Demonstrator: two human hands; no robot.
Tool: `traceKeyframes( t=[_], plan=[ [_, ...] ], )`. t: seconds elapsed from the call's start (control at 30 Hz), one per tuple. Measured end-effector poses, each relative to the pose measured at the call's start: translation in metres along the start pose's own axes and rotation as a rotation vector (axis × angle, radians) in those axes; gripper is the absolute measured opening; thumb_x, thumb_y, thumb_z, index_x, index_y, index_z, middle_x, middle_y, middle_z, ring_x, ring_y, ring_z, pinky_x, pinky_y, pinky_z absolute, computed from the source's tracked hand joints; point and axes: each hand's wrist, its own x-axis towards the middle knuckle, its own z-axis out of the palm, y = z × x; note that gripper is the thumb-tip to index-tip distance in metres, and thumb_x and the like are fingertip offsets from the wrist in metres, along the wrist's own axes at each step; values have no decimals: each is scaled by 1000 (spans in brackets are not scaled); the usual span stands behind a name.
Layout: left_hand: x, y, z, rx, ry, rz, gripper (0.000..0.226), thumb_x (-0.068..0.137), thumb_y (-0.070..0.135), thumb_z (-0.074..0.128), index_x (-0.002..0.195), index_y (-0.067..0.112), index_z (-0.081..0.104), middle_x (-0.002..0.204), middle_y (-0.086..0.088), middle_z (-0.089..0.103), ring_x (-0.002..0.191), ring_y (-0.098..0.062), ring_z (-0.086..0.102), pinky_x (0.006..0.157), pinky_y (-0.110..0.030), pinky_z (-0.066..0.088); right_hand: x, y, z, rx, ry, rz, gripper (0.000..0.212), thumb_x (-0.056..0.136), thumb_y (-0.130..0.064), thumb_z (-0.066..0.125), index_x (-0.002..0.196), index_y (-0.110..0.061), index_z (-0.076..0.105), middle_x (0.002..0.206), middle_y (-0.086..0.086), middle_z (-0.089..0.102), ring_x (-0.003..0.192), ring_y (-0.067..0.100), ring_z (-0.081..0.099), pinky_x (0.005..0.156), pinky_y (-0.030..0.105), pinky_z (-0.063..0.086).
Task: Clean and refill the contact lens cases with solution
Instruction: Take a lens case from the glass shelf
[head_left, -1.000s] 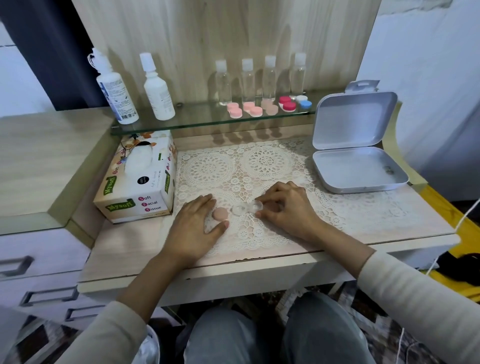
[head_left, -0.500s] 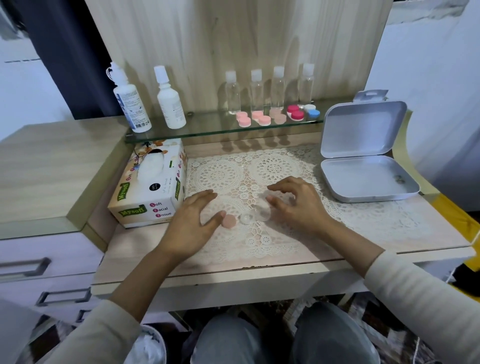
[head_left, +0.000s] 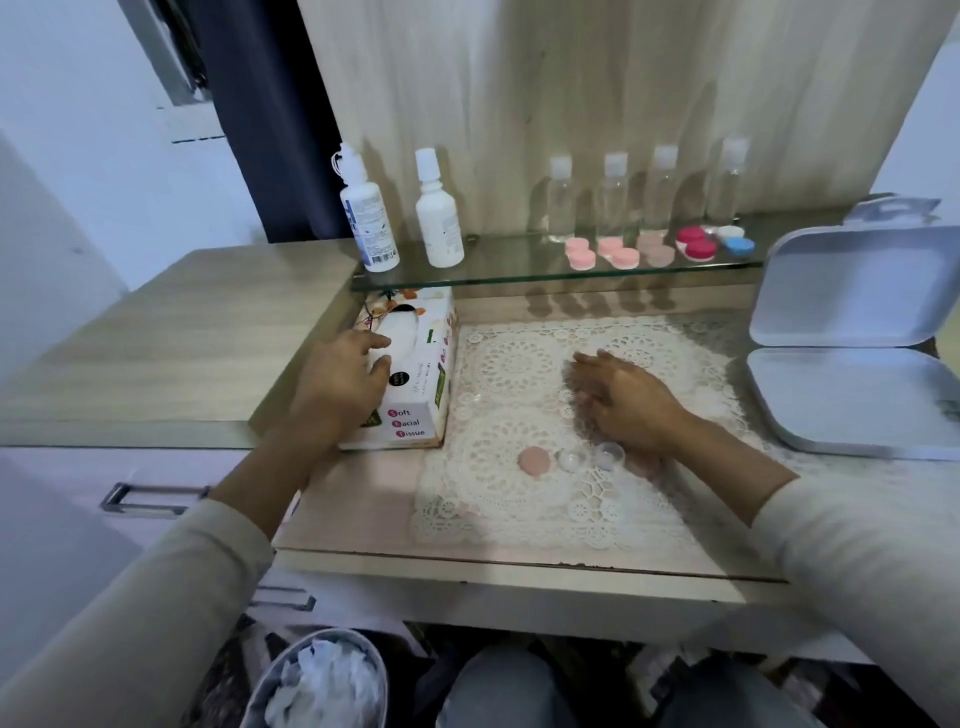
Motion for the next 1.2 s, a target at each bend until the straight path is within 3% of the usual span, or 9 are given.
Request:
traceKeyframes(
  t=[0.27, 0.4, 0.57, 0.73, 0.9, 1.07, 1.2],
  plan=[
    [28, -7, 12, 124, -116, 32, 30, 94, 17, 46, 119, 14, 62, 128, -11, 57, 118, -25, 49, 90, -32, 40, 0, 9, 13, 32, 11, -16, 45, 96, -20, 43, 141, -18, 37, 150, -4, 29, 140, 16, 21, 114, 32, 15],
    [42, -8, 15, 178, -150, -18, 35, 91, 27, 55, 125, 17, 57, 133, -10, 53, 121, -26, 47, 93, -35, 40, 0, 10, 14, 63, 23, -25, 44, 96, -20, 44, 139, -17, 39, 150, -3, 30, 141, 17, 20, 115, 32, 14],
    [50, -6, 20, 180, -138, -32, 32, 87, 23, 61, 118, 14, 63, 112, -5, 65, 103, -22, 57, 81, -32, 45, -1, 11, 14, 78, 27, -22, 43, 96, -21, 43, 139, -18, 39, 150, -4, 29, 141, 17, 18, 114, 31, 13],
    [47, -6, 24, 114, -66, -43, 17, 85, 14, 61, 98, 13, 72, 100, -5, 70, 93, -22, 61, 74, -31, 48, 0, 11, 15, 83, 28, -19, 44, 96, -21, 44, 140, -19, 39, 150, -5, 29, 141, 16, 18, 114, 31, 12],
    [41, 1, 17, -2, 150, -49, 17, 86, 12, 60, 98, 14, 71, 98, -6, 70, 91, -22, 59, 72, -26, 40, 1, 11, 13, 91, 12, -6, 43, 97, -21, 43, 139, -18, 39, 150, -4, 30, 141, 15, 19, 114, 31, 13],
    [48, 6, 3, -124, 261, 22, 15, 83, 16, 66, 96, 12, 71, 97, -10, 68, 90, -25, 59, 81, -32, 46, -2, 6, 5, 136, 19, -2, 37, 95, -14, 45, 132, -14, 49, 142, -2, 44, 133, 19, 35, 107, 30, 25],
    [45, 24, -12, -300, 321, 207, 12, 81, 12, 68, 91, 6, 70, 94, -4, 63, 79, -14, 56, 69, -6, 41, -4, 0, -4, 213, 58, 49, 42, 92, -13, 50, 134, -17, 48, 147, -7, 36, 133, 17, 37, 107, 31, 30]
  ],
)
